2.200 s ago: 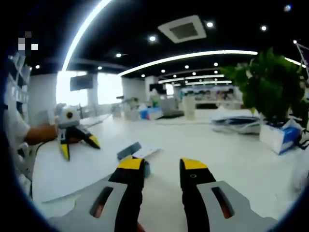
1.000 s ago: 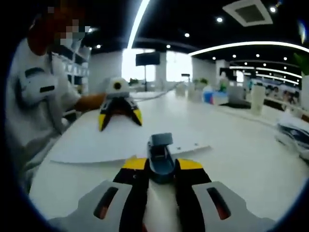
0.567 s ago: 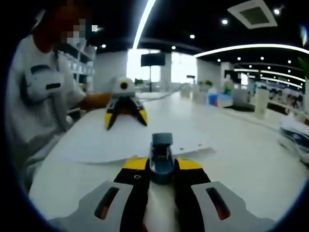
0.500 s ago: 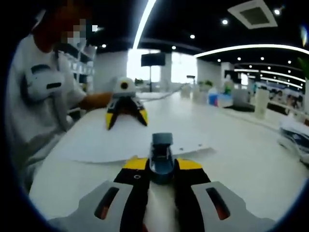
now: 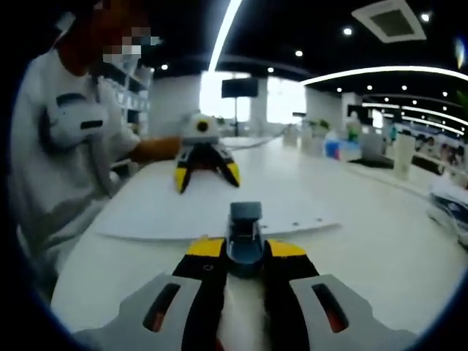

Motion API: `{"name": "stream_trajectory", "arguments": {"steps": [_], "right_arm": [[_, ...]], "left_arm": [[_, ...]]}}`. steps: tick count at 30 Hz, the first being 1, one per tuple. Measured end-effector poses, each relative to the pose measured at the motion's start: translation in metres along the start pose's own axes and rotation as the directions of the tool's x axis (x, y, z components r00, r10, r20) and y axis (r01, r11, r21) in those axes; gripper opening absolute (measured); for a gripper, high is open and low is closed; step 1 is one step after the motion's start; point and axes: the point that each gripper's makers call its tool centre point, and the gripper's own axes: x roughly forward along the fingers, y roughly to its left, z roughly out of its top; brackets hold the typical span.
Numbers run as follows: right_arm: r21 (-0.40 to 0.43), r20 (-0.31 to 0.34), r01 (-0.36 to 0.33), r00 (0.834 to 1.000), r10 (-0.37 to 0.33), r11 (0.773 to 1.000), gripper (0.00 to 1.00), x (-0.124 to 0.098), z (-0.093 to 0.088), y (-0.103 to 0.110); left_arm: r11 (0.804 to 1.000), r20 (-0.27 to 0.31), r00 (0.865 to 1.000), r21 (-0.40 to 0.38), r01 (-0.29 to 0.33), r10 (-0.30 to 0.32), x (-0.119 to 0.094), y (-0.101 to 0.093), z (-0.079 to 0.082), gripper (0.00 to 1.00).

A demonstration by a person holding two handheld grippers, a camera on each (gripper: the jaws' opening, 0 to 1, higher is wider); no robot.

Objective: Pick up the paper insert the paper into the punch align the paper edges press the punch to punch holes

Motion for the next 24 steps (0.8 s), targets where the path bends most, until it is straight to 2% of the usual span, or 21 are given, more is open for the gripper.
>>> {"name": "stream_trajectory", "arguments": {"steps": [24], "right_arm": [[-0.011, 0.008, -0.056, 0.998, 0.056, 0.998, 0.23, -0.0025, -0.0001, 0.0077]], "left_arm": [[1.0, 0.003, 1.0, -0.002, 0.0, 0.0, 0.0007, 0.0013, 0.0013, 0.58]]}}
